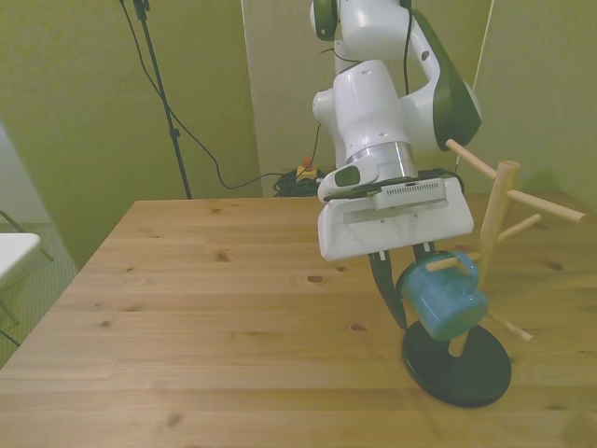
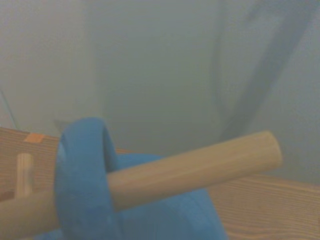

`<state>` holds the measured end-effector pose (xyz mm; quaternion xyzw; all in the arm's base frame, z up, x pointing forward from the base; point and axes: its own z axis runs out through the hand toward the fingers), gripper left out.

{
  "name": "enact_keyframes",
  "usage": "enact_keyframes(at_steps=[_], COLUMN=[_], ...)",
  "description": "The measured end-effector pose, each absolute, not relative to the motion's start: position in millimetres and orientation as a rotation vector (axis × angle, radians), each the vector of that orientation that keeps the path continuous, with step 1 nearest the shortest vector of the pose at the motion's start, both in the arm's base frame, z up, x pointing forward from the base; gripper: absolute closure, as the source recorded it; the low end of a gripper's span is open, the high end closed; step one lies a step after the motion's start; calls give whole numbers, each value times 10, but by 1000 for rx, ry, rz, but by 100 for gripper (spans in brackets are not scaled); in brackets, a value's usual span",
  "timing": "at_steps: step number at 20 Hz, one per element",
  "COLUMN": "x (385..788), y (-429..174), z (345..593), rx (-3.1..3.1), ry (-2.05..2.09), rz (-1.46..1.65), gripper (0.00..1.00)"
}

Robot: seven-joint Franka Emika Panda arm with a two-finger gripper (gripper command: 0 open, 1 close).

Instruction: Unload the mug

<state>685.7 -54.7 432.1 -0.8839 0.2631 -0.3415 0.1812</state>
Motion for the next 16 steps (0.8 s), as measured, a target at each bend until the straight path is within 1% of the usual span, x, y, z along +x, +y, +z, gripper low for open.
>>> enact_keyframes(at_steps=[6, 16], x=[6842, 6792], y=[-547, -579], z=[4346, 4526], rx=[-2496, -2478], ry=[729, 721], rz=[-968, -991], gripper=[100, 100])
